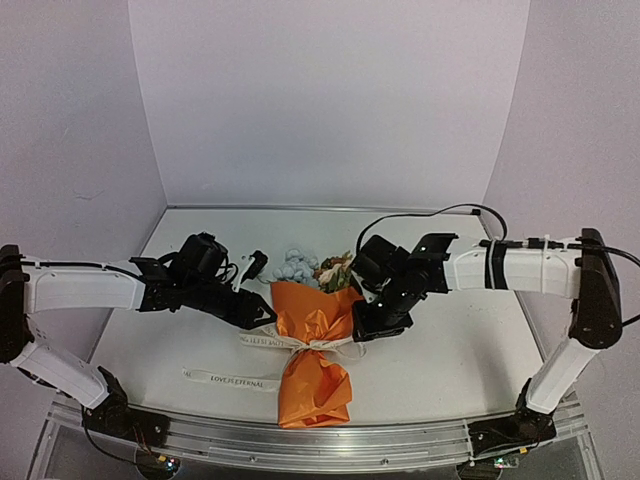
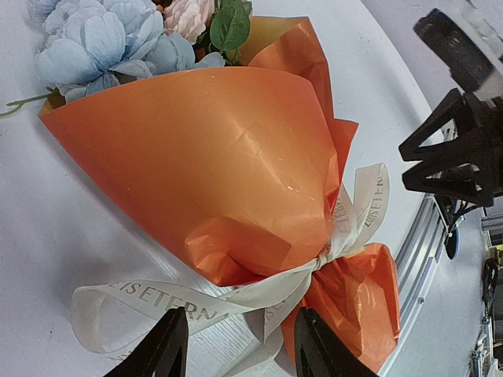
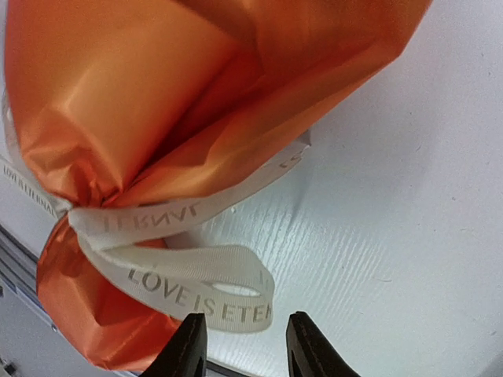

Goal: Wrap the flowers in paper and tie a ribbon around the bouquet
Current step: Tie the half-tied ribbon around the folded bouquet.

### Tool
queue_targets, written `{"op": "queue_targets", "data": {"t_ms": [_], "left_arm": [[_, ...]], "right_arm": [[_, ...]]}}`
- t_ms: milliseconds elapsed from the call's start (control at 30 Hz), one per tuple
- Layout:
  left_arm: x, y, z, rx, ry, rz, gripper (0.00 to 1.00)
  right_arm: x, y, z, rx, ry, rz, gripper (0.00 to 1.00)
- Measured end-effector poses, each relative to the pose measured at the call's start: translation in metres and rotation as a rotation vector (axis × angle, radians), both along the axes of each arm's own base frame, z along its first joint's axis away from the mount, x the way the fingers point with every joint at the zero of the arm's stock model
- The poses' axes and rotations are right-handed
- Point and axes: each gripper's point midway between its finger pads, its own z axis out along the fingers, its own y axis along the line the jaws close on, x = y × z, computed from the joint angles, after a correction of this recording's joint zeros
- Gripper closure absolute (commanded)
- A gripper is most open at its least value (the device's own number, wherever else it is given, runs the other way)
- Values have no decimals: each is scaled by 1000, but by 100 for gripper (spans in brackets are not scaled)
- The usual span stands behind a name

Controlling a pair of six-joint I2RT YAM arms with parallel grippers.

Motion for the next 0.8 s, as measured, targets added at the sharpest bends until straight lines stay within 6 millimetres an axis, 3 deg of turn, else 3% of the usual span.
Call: {"op": "queue_targets", "data": {"t_ms": [200, 400, 800], "left_arm": [[0, 0, 0, 0, 0, 0, 52], [0, 0, 0, 2, -1, 3, 52], [6, 5, 7, 0, -22, 55, 51]], "right_arm": [[-22, 4, 26, -9, -113, 280, 68], [-47, 18, 31, -44, -157, 546, 69], [-37, 34, -15, -167, -159, 677, 68]]}}
